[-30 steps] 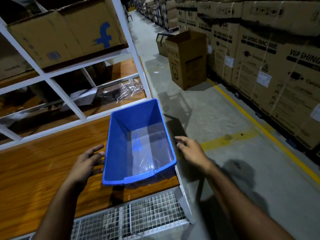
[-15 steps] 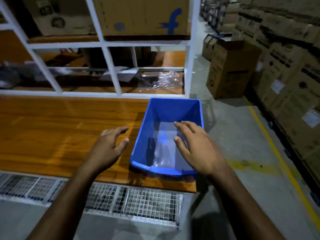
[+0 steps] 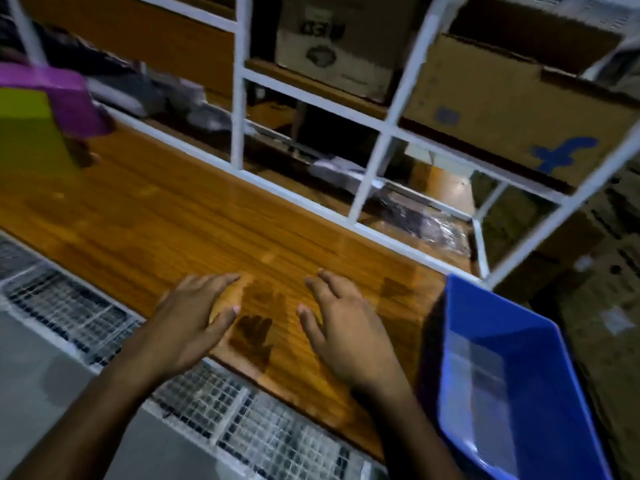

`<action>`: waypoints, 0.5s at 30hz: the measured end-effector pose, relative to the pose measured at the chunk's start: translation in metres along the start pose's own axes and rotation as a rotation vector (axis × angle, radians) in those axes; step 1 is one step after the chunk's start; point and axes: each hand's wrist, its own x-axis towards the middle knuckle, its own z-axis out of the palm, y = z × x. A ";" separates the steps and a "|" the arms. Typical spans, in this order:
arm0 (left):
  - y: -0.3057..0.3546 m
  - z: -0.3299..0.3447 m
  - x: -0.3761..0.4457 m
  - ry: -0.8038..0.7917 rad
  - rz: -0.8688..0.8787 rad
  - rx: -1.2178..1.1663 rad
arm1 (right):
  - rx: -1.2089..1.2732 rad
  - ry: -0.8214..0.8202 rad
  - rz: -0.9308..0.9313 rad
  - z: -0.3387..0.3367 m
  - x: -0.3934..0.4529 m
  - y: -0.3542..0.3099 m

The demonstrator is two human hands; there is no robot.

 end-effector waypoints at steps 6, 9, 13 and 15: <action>-0.130 -0.084 0.005 0.098 -0.114 0.011 | 0.078 -0.101 -0.127 0.051 0.107 -0.128; -0.183 -0.122 0.008 0.124 -0.170 0.048 | 0.115 -0.087 -0.144 0.067 0.151 -0.177; -0.253 -0.163 0.020 0.151 -0.202 0.122 | 0.154 -0.091 -0.178 0.093 0.215 -0.231; -0.285 -0.179 0.031 0.164 -0.218 0.139 | 0.168 -0.082 -0.199 0.104 0.248 -0.252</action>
